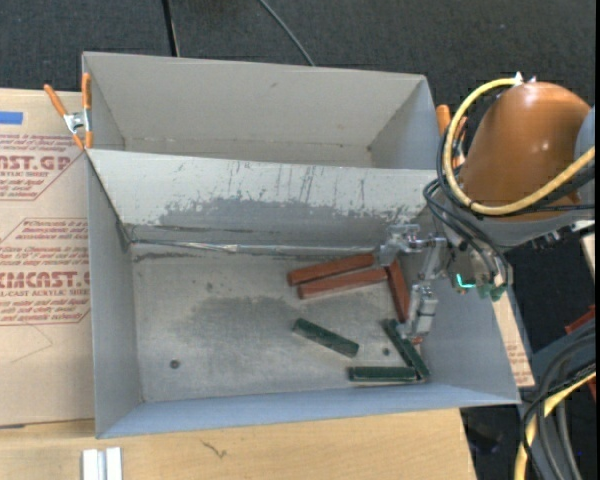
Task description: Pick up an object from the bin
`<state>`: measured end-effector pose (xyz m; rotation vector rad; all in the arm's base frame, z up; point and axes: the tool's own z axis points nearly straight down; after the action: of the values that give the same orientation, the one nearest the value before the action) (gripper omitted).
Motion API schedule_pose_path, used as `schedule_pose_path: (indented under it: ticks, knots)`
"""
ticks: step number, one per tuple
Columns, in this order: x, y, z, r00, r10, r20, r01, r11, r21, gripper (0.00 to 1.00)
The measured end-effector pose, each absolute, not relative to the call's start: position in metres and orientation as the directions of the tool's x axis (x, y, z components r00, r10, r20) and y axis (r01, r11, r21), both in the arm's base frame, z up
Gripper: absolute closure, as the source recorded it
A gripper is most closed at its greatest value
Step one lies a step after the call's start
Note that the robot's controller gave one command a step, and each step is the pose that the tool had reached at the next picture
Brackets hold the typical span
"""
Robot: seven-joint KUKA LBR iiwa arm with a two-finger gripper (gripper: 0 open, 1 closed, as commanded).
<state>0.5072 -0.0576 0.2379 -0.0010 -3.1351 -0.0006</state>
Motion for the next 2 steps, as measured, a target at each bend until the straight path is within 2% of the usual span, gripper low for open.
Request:
schedule_pose_path:
  ticks: [1,2]
  knots:
    - [0.509,-0.057,0.242,-1.0,0.0,-0.002,0.0,1.0,0.0,0.0]
    - [0.51,-0.059,0.201,-1.0,-0.006,-0.01,-0.006,1.0,-0.001,0.0]
